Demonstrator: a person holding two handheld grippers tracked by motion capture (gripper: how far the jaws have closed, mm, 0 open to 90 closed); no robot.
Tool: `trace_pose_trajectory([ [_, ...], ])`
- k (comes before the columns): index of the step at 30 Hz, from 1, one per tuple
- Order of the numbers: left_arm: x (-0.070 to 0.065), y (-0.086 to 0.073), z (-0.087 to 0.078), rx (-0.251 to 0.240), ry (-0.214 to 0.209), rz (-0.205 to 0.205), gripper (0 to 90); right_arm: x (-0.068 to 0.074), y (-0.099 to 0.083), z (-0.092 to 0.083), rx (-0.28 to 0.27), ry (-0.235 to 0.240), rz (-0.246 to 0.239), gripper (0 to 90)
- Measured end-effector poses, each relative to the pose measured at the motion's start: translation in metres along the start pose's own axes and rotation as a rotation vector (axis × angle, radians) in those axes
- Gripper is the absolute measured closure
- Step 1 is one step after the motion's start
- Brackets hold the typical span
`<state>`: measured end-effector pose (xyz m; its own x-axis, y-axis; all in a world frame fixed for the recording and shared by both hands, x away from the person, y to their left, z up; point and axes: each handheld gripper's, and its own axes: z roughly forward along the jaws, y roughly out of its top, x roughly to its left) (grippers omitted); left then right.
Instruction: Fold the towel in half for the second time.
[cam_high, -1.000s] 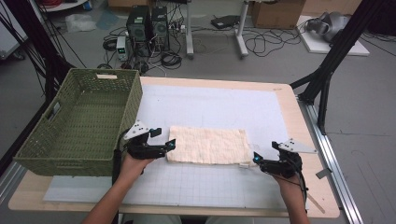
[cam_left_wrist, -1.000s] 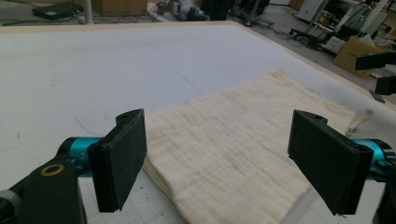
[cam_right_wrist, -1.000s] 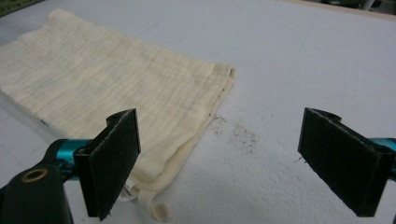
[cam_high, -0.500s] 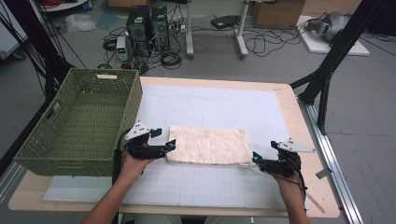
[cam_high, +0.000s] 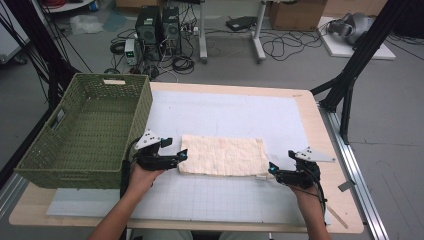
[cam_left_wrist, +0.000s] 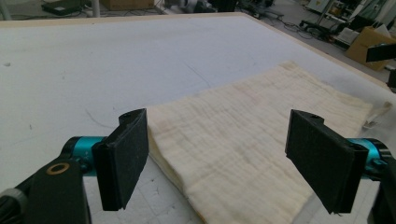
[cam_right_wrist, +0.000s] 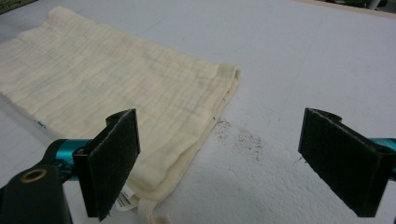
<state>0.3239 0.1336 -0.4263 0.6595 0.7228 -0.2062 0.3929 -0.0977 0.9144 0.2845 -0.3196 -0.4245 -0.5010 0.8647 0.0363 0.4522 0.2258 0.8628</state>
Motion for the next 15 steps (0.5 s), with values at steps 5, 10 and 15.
trace_pose_trajectory([
  [5, -0.001, -0.001, 0.002, 0.015, 0.008, 0.002, 22.1, -0.001, 0.0, 0.0, 0.001, 0.002, 0.004, 12.0],
  [10, -0.001, 0.004, 0.003, 0.022, 0.015, -0.012, 21.8, -0.001, -0.001, 0.001, 0.008, 0.009, 0.003, 12.0],
  [15, 0.002, 0.014, 0.01, 0.025, -0.003, -0.035, 21.9, -0.004, -0.002, -0.002, -0.005, 0.008, 0.016, 12.0],
])
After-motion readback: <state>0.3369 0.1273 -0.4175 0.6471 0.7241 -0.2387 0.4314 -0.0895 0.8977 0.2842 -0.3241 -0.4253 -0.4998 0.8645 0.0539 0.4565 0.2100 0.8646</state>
